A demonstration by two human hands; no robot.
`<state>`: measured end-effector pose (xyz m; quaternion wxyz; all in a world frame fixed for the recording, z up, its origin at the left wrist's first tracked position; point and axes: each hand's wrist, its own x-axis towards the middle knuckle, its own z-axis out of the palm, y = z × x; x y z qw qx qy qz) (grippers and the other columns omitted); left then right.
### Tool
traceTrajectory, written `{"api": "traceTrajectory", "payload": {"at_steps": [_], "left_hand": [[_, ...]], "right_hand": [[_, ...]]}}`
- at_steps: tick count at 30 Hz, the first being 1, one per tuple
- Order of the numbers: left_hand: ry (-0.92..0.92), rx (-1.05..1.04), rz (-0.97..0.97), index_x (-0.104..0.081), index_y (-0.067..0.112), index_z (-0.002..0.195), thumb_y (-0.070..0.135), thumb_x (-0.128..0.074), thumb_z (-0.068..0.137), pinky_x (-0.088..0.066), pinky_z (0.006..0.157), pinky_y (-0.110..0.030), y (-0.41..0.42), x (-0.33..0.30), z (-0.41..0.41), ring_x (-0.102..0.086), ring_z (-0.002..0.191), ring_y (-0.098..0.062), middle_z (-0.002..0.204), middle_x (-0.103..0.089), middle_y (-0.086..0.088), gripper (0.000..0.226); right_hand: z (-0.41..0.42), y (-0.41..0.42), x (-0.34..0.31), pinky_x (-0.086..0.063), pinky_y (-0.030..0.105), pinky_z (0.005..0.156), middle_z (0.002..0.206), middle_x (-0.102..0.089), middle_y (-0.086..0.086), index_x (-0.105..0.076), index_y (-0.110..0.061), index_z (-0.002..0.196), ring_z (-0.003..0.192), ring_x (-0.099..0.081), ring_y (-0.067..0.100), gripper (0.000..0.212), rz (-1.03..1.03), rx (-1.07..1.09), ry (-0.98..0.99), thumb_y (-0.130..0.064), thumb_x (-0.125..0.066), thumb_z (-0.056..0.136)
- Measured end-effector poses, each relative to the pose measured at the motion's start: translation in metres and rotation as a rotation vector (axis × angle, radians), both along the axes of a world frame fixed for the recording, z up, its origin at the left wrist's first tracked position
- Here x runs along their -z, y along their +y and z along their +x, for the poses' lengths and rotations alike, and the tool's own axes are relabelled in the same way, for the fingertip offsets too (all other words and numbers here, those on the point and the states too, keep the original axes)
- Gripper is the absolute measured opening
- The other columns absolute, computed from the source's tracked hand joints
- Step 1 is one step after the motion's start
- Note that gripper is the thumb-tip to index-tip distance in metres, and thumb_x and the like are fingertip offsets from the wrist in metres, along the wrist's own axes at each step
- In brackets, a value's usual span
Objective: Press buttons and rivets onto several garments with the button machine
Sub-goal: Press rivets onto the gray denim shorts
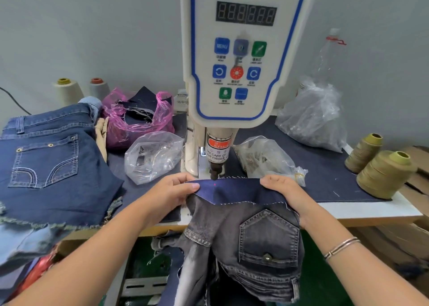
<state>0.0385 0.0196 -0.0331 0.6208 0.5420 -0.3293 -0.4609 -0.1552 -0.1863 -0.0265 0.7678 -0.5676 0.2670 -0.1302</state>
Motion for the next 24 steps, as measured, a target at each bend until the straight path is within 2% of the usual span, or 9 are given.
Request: {"api": "traceTrajectory", "payload": {"at_steps": [9, 17, 24], "left_hand": [[0.13, -0.069, -0.053, -0.067, 0.02, 0.06, 0.014, -0.061, 0.075, -0.049, 0.055, -0.017, -0.006, 0.003, -0.002, -0.06, 0.056, -0.009, 0.066, -0.065, -0.001, 0.018], [0.202, -0.12, -0.069, -0.068, 0.013, 0.072, 0.014, -0.064, 0.074, -0.052, 0.059, -0.02, -0.007, 0.013, 0.001, -0.064, 0.062, -0.012, 0.075, -0.069, -0.006, 0.005], [0.207, -0.119, -0.071, -0.066, 0.008, 0.08, 0.013, -0.064, 0.074, -0.052, 0.059, -0.02, -0.006, 0.014, 0.001, -0.065, 0.064, -0.012, 0.076, -0.07, -0.006, 0.008]], "right_hand": [[0.006, -0.001, 0.001, -0.049, 0.022, 0.053, 0.065, -0.065, 0.007, -0.066, -0.015, 0.06, 0.055, -0.059, 0.014, 0.013, -0.011, 0.049, -0.015, -0.021, -0.068, 0.072], [0.008, -0.001, 0.007, -0.051, 0.021, 0.053, 0.065, -0.067, 0.007, -0.07, -0.017, 0.06, 0.055, -0.062, 0.014, 0.012, 0.018, 0.046, -0.024, -0.022, -0.071, 0.071], [0.009, -0.001, 0.007, -0.05, 0.021, 0.052, 0.065, -0.066, 0.006, -0.069, -0.017, 0.059, 0.055, -0.061, 0.013, 0.014, 0.03, 0.046, -0.025, -0.021, -0.07, 0.072]]}}
